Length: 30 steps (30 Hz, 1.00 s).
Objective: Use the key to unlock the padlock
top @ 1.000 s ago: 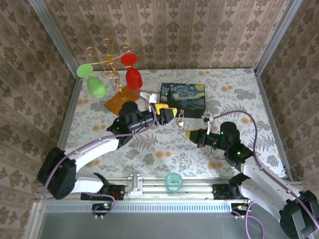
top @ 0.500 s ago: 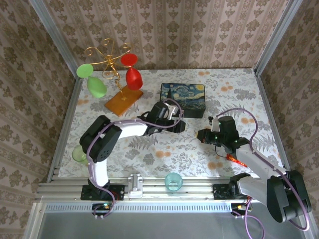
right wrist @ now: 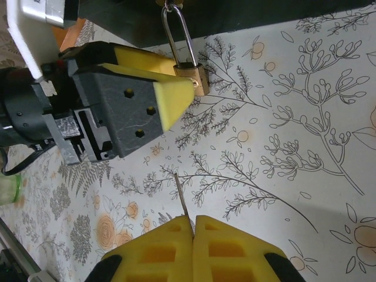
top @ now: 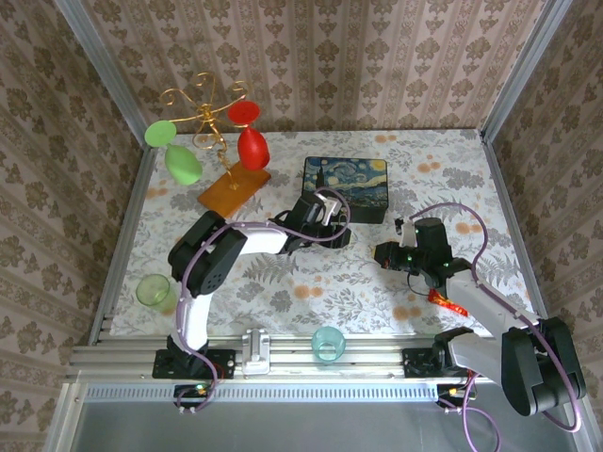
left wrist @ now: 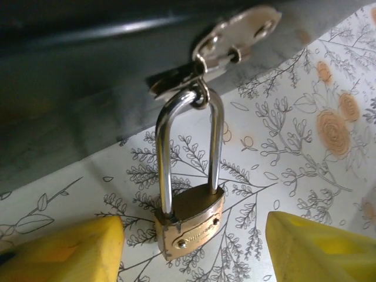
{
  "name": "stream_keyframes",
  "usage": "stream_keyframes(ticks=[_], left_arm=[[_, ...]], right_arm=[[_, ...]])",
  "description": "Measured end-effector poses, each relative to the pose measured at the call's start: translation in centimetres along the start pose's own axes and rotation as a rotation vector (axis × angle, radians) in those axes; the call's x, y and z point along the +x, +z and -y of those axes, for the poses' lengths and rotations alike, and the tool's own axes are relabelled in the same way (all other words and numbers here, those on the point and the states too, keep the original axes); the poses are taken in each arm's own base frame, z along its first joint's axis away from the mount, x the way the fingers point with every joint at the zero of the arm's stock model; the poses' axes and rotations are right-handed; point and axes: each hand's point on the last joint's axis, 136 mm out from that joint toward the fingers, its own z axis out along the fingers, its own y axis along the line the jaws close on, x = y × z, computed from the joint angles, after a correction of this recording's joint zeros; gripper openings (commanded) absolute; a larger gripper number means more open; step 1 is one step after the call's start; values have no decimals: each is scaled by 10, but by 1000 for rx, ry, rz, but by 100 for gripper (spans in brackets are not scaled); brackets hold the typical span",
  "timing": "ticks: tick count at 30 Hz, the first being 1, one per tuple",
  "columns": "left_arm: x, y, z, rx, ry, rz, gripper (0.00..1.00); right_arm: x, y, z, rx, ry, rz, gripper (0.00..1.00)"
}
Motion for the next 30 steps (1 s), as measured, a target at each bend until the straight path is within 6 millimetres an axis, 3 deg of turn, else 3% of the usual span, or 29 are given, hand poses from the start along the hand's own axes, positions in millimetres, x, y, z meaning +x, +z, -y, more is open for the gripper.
stream_keyframes(ticks=[15,28,30], left_arm=[[-16,7,5,60,-3,49,34],[-14,7,6,71,-17,51,27],[-14,7,6,70,-21,50,23]], right_arm=[[8,0,6,-6,9,-1,0],[3,3,5,-15,13,14,0],[4,5,6,-13,21,12,0]])
